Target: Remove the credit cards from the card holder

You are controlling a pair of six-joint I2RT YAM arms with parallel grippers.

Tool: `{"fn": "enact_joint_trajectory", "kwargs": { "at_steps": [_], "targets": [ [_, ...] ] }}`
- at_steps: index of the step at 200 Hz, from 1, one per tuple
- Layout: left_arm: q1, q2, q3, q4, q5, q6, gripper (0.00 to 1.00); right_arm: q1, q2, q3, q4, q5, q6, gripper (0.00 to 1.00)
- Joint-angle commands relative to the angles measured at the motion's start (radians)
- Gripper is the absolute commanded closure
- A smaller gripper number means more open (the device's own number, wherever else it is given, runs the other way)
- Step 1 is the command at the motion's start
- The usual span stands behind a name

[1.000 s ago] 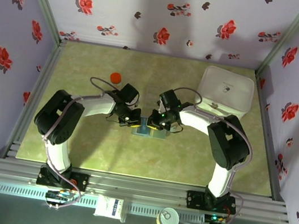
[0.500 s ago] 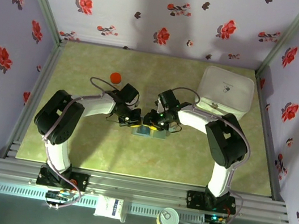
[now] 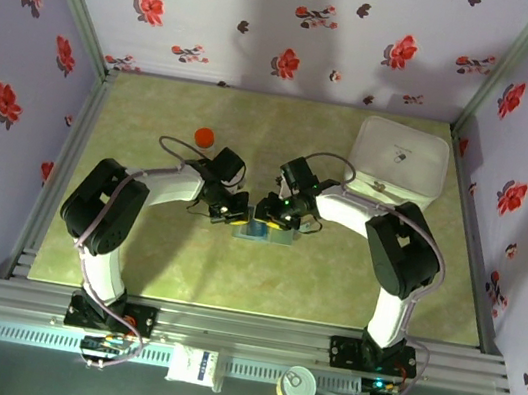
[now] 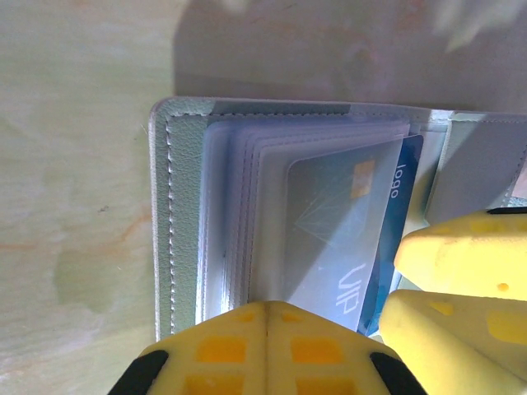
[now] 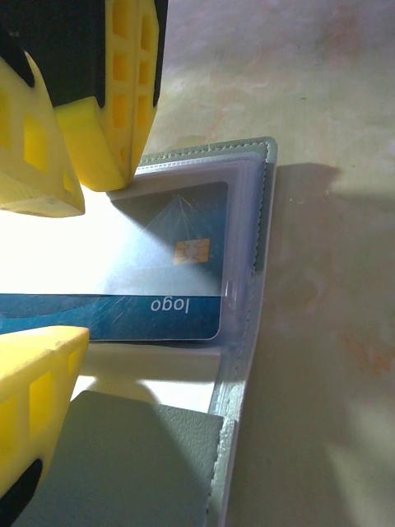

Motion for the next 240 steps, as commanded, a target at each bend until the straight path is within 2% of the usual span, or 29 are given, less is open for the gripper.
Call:
{"fn": "enact_joint_trajectory", "kwargs": {
  "at_steps": [1,57,96,183,240],
  "targets": [
    [-0.005,-0.024,0.017,-0.049,-0.014,0.022,1.00,0.001,-0.037,0.009,-0.041,0.021,-0.019,0.60],
    [-0.004,-0.026,0.033,-0.046,-0.008,0.023,1.00,0.000,-0.041,0.008,-0.027,0.015,-0.013,0.60],
    [-0.004,-0.005,0.040,-0.045,-0.011,0.029,1.00,0.001,-0.020,0.017,0.015,0.003,-0.008,0.68],
    [-0.004,0.015,0.022,-0.061,-0.030,0.043,1.00,-0.008,0.044,0.028,0.036,0.003,-0.007,0.73],
    [-0.004,0.002,0.024,-0.077,-0.033,0.049,1.00,-0.009,0.000,0.000,0.005,0.044,0.004,0.74]
  ]
}}
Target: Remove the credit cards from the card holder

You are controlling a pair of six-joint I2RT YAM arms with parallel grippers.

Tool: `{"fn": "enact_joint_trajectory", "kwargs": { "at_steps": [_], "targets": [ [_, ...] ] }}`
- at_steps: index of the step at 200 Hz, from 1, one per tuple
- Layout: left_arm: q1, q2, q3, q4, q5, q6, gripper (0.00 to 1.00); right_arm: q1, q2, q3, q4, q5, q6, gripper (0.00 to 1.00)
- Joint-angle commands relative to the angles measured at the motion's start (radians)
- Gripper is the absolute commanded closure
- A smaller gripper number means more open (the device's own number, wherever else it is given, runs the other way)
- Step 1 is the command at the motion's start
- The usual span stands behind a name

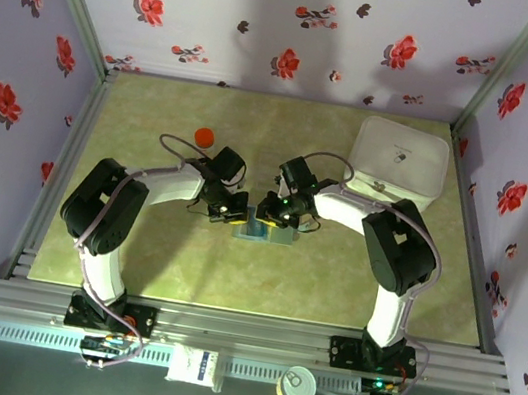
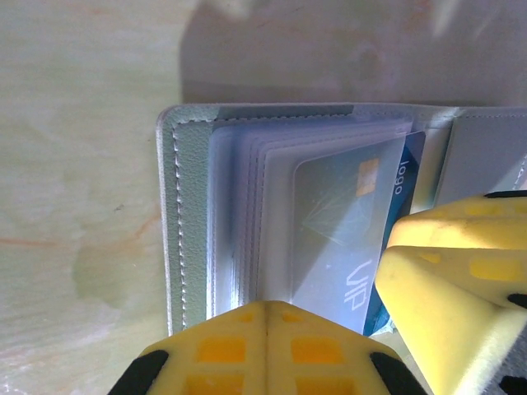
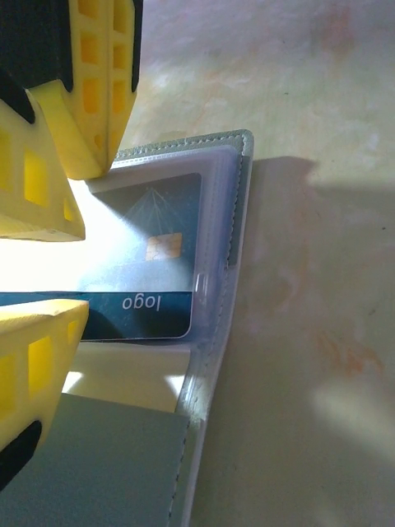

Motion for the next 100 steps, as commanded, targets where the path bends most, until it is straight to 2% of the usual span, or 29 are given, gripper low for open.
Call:
{"fn": "enact_joint_trajectory", "kwargs": {
  "at_steps": [1,100],
  "targets": [
    [-0.004,0.001,0.009,-0.043,-0.015,0.023,1.00,-0.006,-0.031,-0.014,-0.019,0.041,0.003,0.74],
    [-0.003,-0.034,0.051,-0.058,-0.003,0.025,1.00,-0.011,-0.079,0.009,-0.054,0.046,-0.004,0.73]
  ]
}}
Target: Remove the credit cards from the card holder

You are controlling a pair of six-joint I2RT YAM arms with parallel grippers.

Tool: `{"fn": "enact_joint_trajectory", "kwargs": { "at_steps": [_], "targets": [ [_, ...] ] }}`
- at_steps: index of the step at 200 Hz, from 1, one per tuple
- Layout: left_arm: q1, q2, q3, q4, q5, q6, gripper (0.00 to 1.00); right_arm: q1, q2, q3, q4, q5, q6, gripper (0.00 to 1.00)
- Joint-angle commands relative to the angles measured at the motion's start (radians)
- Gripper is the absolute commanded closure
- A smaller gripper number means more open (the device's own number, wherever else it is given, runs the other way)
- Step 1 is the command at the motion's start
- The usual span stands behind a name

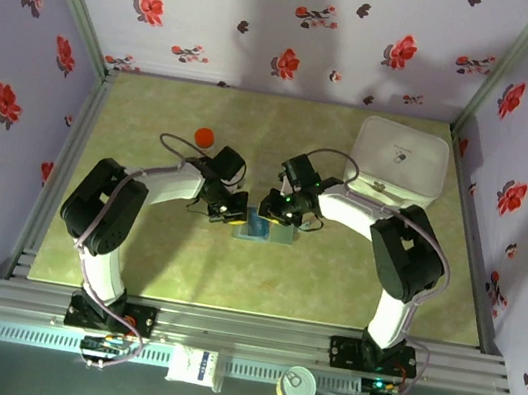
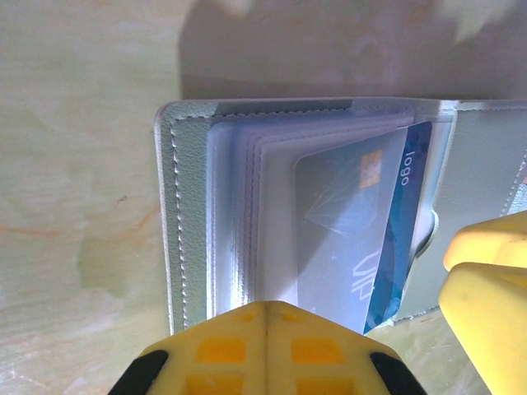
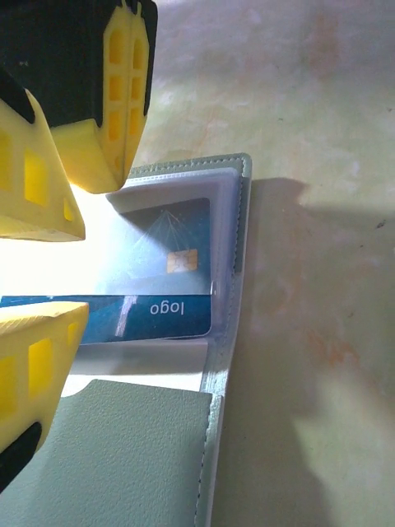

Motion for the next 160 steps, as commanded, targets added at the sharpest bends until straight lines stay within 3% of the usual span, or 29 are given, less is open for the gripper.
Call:
{"fn": "enact_joint_trajectory", "kwargs": {
  "at_steps": [1,160],
  "targets": [
    [-0.003,-0.032,0.039,-0.032,-0.002,0.020,1.00,-0.011,-0.016,0.010,-0.013,0.008,-0.004,0.73],
    [-0.003,0.054,0.058,-0.060,-0.036,0.051,1.00,-0.018,0.113,0.062,0.040,-0.009,0.003,0.79]
  ]
}}
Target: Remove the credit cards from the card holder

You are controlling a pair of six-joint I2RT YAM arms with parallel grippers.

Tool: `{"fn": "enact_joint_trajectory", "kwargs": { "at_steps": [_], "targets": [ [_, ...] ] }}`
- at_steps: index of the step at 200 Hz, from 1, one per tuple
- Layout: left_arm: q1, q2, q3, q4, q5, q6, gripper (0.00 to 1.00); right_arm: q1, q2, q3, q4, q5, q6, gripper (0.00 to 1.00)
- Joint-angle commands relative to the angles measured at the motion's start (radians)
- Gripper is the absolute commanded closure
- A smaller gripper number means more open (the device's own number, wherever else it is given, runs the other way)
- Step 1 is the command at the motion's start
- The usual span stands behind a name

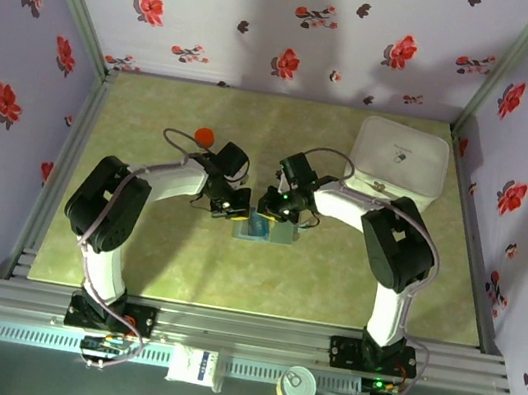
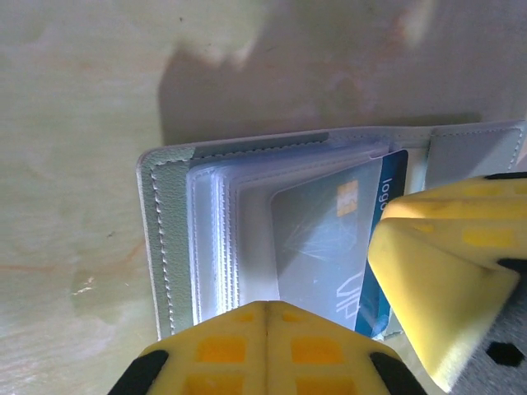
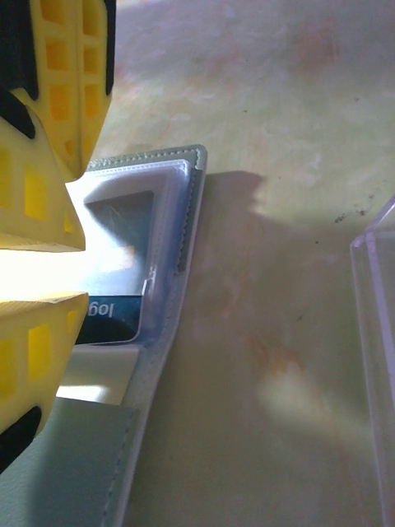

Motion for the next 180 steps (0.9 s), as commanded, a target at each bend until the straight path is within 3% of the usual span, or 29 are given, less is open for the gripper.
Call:
{"fn": "enact_joint_trajectory", "kwargs": {
  "at_steps": [1,83,152,180],
  "targets": [
    [-0.003,0.025,0.003,-0.031,-0.017,0.026,1.00,-0.006,0.024,0.025,-0.018,0.010,0.003,0.79],
    [-0.001,0.030,0.005,-0.044,-0.023,0.027,1.00,-0.004,-0.048,0.024,-0.097,0.063,-0.003,0.78],
    [-0.003,-0.014,0.037,-0.044,0.013,0.008,1.00,-0.012,-0.136,-0.053,-0.056,0.060,0.009,0.75],
    [-0.007,-0.017,0.043,-0.021,0.035,0.000,1.00,-0.020,-0.176,-0.131,0.043,0.016,0.034,0.72]
  ]
}}
